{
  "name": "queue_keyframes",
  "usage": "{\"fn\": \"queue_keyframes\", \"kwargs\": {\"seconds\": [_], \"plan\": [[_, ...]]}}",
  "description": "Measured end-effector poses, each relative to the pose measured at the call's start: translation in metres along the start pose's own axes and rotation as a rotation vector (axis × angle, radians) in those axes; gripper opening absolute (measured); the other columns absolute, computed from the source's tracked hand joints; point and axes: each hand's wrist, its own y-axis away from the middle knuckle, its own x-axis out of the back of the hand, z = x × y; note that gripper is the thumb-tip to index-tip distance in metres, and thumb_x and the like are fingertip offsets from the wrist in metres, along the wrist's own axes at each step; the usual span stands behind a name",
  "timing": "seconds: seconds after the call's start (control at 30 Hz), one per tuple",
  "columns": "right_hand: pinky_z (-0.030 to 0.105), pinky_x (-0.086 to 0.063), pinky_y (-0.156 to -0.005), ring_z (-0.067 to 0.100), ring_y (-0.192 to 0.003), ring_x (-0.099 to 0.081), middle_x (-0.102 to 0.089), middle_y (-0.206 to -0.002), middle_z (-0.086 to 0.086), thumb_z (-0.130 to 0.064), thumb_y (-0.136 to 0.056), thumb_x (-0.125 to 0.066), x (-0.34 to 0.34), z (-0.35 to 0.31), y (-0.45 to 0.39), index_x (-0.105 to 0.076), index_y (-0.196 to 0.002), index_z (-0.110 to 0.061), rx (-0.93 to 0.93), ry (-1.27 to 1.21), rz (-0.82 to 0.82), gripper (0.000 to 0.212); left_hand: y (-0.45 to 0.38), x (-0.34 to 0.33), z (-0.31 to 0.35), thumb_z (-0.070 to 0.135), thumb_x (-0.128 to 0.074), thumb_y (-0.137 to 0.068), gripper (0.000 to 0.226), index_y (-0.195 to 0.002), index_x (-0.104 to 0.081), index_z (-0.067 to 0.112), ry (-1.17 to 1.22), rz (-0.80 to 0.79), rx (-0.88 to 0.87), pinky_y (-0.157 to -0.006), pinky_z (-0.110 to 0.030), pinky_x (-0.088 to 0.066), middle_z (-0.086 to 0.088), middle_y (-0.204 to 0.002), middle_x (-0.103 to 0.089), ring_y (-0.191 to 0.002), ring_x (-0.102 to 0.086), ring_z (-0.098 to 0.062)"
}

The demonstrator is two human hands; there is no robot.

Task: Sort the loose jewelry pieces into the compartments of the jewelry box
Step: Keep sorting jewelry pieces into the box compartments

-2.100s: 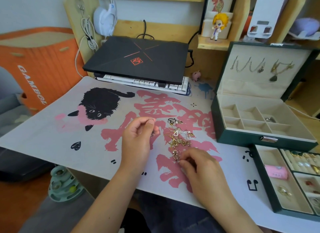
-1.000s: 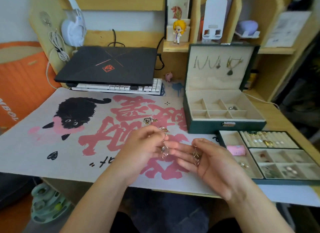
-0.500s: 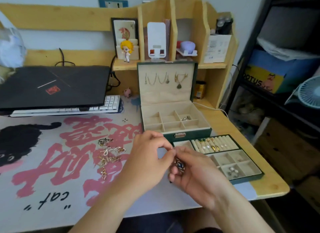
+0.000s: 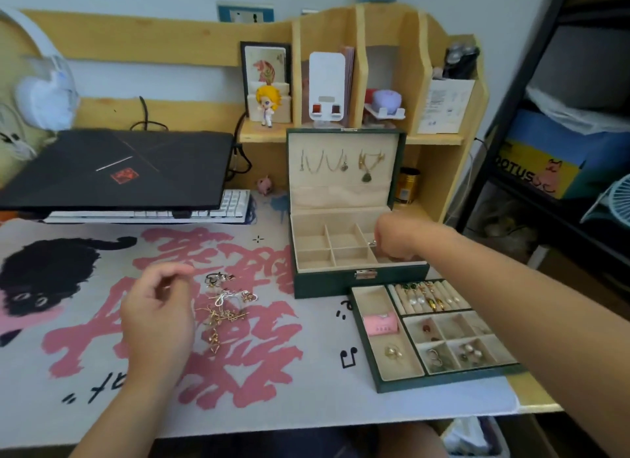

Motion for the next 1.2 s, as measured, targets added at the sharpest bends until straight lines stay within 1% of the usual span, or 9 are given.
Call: {"fn": "queue_keyframes", "kwargs": {"seconds": [0.1, 0.23, 0.4, 0.5, 0.6, 0.7, 0.77, 0.87, 1.2], "plan": [[0.031, -0.049, -0.07, 0.021, -0.079, -0.059, -0.058, -0.081, 0.006, -0.009, -0.095, -0.059, -0.004, -0.009, -0.006, -0.065, -0.096, -0.01, -0.062, 0.045, 0.02, 0.006, -0.005, 0.005, -0.016, 0.004, -0.053, -0.102, 0.022, -0.097, -0.071, 0.016, 0.016, 0.041, 0.071, -0.064, -0.021, -0.046, 0.004, -0.085, -0.066, -0.06, -0.053, 0.008], [0.033, -0.052, -0.081, 0.023, -0.09, -0.061, -0.063, -0.097, 0.008, -0.011, -0.095, -0.061, -0.012, -0.009, -0.013, -0.066, -0.107, -0.007, -0.117, 0.018, 0.027, 0.014, -0.021, 0.01, -0.036, -0.001, -0.053, -0.098, 0.03, -0.083, -0.07, 0.018, 0.192, 0.037, 0.267, -0.081, -0.038, -0.055, 0.015, -0.076, -0.066, -0.082, -0.061, -0.021], [0.035, -0.058, -0.077, 0.022, -0.08, -0.064, -0.065, -0.088, 0.007, -0.013, -0.092, -0.064, -0.013, -0.01, -0.009, -0.07, -0.098, -0.01, -0.143, -0.007, 0.082, 0.009, -0.024, 0.014, -0.039, -0.006, -0.052, -0.096, 0.026, -0.084, -0.068, 0.009, 0.261, 0.034, 0.285, -0.082, -0.04, -0.055, 0.018, -0.067, -0.065, -0.079, -0.058, -0.023], [0.031, -0.049, -0.053, 0.02, -0.067, -0.06, -0.062, -0.079, 0.004, -0.018, -0.094, -0.058, -0.011, -0.015, 0.011, -0.067, -0.091, -0.014, -0.144, -0.047, 0.322, 0.01, -0.022, 0.014, -0.04, -0.004, -0.053, -0.097, 0.029, -0.081, -0.069, 0.014, 0.242, 0.027, 0.282, -0.084, -0.041, -0.055, 0.01, -0.073, -0.064, -0.079, -0.059, -0.022], [0.034, -0.051, -0.053, 0.014, -0.062, -0.057, -0.06, -0.073, -0.003, -0.024, -0.099, -0.052, -0.028, -0.033, 0.06, -0.063, -0.085, -0.02, 0.048, -0.302, 0.594, 0.018, -0.02, 0.013, -0.04, -0.002, -0.055, -0.095, 0.031, -0.078, -0.07, 0.019, 0.188, -0.017, 0.268, -0.085, -0.044, -0.052, -0.001, -0.076, -0.063, -0.078, -0.058, -0.021], [0.033, -0.056, -0.07, 0.012, -0.075, -0.06, -0.063, -0.085, -0.005, -0.028, -0.098, -0.054, -0.06, -0.039, 0.1, -0.068, -0.092, -0.022, 0.113, -0.371, 0.551, 0.016, -0.016, 0.011, -0.036, 0.002, -0.058, -0.094, 0.03, -0.077, -0.071, 0.024, 0.078, -0.079, 0.263, -0.086, -0.039, -0.05, 0.009, -0.078, -0.068, -0.082, -0.062, -0.018], [0.034, -0.047, -0.089, 0.02, -0.098, -0.055, -0.064, -0.106, -0.001, -0.033, -0.097, -0.055, -0.085, -0.034, 0.106, -0.071, -0.104, -0.023, 0.046, -0.323, 0.499, 0.02, -0.014, 0.011, -0.034, 0.004, -0.059, -0.095, 0.03, -0.078, -0.071, 0.025, 0.032, -0.091, 0.268, -0.084, -0.034, -0.05, 0.011, -0.078, -0.069, -0.082, -0.064, -0.014], [0.038, -0.035, -0.103, 0.026, -0.116, -0.048, -0.061, -0.124, 0.002, -0.038, -0.095, -0.059, -0.108, -0.038, 0.111, -0.069, -0.117, -0.024, -0.04, -0.282, 0.439, 0.028, -0.014, 0.011, -0.034, 0.003, -0.058, -0.095, 0.029, -0.079, -0.071, 0.023, 0.03, -0.089, 0.284, -0.08, -0.031, -0.048, 0.01, -0.076, -0.069, -0.078, -0.065, -0.011], [0.036, -0.031, -0.099, 0.03, -0.103, -0.056, -0.07, -0.103, 0.005, -0.031, -0.092, -0.059, -0.127, -0.079, 0.092, -0.073, -0.102, -0.019, 0.031, -0.248, 0.567, 0.021, -0.016, 0.012, -0.038, 0.005, -0.059, -0.095, 0.027, -0.08, -0.072, 0.023, 0.032, -0.105, 0.268, -0.08, -0.03, -0.05, 0.011, -0.075, -0.069, -0.077, -0.064, -0.01]]}}
